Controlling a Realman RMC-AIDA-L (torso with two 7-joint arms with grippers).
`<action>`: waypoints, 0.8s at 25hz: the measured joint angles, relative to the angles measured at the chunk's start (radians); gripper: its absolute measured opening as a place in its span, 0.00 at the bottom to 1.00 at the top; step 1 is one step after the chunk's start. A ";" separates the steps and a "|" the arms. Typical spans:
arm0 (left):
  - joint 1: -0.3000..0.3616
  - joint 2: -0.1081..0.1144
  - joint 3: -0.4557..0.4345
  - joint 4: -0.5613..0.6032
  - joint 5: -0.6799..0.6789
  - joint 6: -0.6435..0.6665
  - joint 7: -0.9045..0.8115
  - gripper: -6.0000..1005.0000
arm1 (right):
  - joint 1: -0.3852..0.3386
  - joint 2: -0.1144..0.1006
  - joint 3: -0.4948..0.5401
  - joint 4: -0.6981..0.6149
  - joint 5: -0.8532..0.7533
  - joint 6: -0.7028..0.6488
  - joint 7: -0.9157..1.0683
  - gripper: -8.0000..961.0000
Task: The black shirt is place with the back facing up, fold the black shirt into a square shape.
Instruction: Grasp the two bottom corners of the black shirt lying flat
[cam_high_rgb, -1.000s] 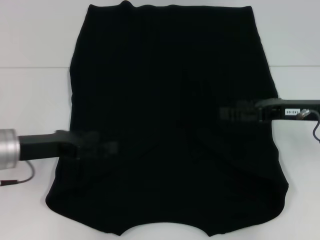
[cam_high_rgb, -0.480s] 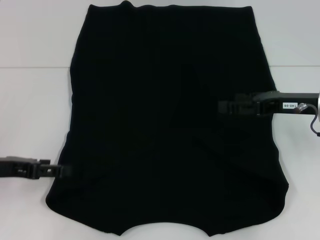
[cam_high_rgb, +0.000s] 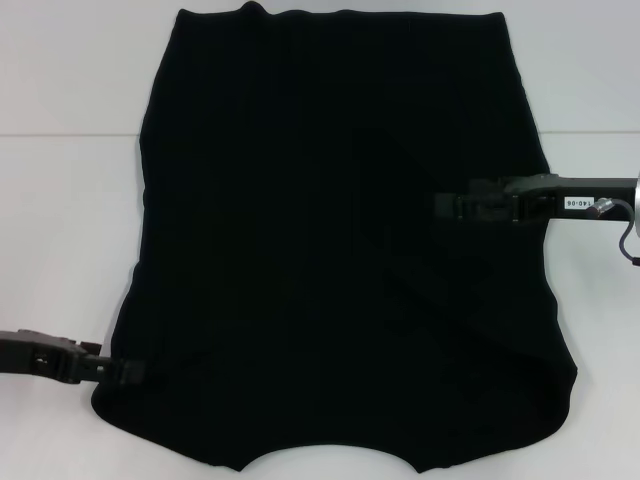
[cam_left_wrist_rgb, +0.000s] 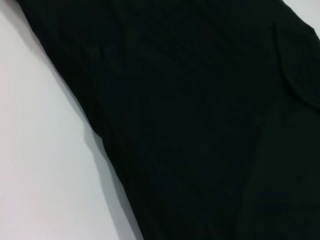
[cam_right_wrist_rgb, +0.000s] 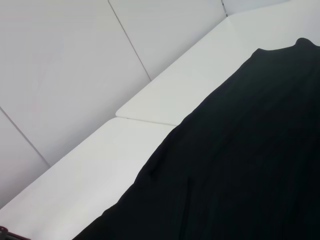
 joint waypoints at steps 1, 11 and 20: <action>0.000 0.000 0.004 0.000 0.002 -0.002 0.000 0.88 | 0.000 0.000 0.000 0.000 0.000 0.000 0.000 0.96; -0.003 -0.010 0.058 -0.006 0.005 -0.038 0.004 0.85 | 0.003 0.000 0.015 -0.006 0.002 0.000 0.001 0.96; -0.004 -0.013 0.085 -0.007 0.006 -0.052 0.004 0.79 | 0.002 -0.004 0.026 -0.007 0.002 0.000 0.001 0.95</action>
